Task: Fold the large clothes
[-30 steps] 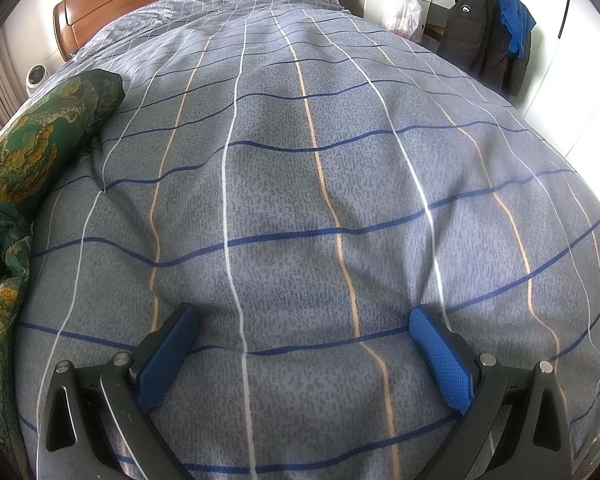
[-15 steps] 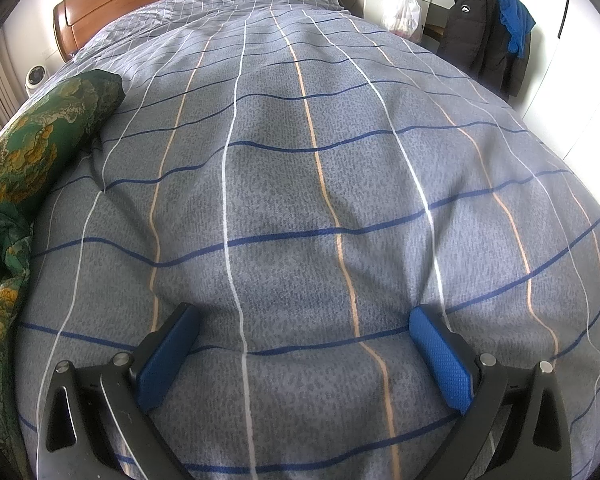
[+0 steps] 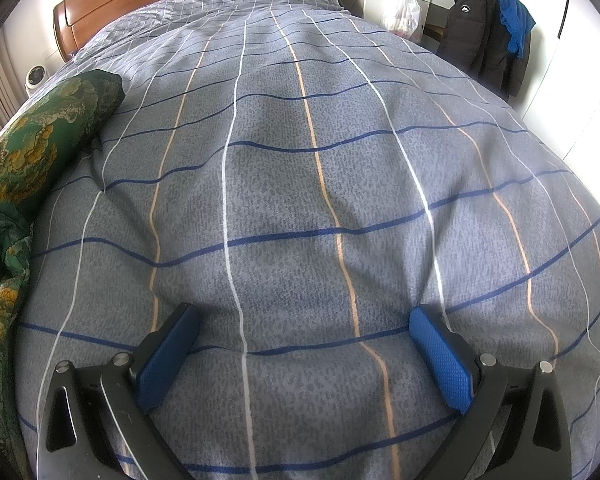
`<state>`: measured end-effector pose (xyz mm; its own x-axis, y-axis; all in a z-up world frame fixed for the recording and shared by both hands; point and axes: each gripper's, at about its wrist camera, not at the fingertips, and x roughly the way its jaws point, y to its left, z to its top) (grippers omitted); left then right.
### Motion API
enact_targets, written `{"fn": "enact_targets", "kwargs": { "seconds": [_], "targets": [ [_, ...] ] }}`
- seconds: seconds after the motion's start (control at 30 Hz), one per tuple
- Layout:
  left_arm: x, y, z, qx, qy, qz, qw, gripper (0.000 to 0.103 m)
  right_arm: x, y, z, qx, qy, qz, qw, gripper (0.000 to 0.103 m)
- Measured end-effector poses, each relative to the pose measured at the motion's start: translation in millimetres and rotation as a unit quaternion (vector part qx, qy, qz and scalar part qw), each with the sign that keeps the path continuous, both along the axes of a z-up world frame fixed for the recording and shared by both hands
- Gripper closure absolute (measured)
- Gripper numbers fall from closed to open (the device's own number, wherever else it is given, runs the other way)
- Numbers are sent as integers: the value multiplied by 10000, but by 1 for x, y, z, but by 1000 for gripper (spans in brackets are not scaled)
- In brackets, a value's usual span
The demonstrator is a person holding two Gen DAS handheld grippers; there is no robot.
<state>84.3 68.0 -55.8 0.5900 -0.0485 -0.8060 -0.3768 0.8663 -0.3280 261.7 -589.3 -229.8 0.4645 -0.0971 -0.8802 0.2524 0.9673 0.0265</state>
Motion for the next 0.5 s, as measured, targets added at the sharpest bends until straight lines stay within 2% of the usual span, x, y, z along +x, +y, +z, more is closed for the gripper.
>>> {"fn": "enact_targets", "kwargs": {
  "seconds": [0.17, 0.3, 0.4, 0.5],
  "targets": [
    [-3, 7, -8, 27, 113, 156, 9998, 8, 0, 0, 0, -4, -3, 1, 10000, 0],
    [1, 4, -20, -267, 324, 116, 9991, 8, 0, 0, 0, -1, -1, 1, 10000, 0],
    [3, -1, -19, -208, 333, 59, 9992, 8, -1, 0, 0, -2, -11, -18, 10000, 0],
    [-1, -1, -16, -308, 280, 11, 9991, 8, -1, -1, 0, -4, -28, -18, 10000, 0]
  ]
}}
